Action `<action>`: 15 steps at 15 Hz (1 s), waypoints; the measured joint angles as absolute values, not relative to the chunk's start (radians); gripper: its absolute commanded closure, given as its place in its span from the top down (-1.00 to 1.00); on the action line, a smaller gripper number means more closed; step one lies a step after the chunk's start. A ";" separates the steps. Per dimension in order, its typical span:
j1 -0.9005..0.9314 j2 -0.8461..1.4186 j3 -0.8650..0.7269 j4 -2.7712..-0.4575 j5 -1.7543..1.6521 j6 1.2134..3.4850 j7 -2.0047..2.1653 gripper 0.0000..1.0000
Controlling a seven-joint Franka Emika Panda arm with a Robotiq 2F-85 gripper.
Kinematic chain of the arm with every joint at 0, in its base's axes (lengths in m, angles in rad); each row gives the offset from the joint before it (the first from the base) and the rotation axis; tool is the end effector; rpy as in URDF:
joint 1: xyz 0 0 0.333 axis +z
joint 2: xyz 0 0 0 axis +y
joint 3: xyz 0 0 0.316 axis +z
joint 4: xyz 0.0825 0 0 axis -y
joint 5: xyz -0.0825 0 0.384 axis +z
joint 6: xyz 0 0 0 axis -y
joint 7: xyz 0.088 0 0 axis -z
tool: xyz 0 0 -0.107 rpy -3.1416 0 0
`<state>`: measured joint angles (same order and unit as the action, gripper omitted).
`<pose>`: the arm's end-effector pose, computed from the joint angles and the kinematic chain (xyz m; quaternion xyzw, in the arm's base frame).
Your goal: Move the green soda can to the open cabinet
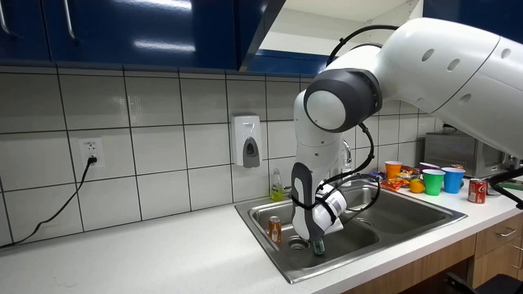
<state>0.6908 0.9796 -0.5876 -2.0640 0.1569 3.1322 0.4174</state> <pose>0.5753 0.0326 0.0568 0.9635 -0.0946 0.1801 0.1738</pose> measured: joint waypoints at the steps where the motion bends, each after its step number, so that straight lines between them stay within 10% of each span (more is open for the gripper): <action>1: 0.689 0.970 -0.583 -2.067 0.155 3.132 0.403 -0.20; 15: 0.508 0.750 -0.426 -2.142 0.013 3.116 0.168 -0.20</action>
<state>0.5079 0.7496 -0.4263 -2.1415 0.0129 3.1157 0.1678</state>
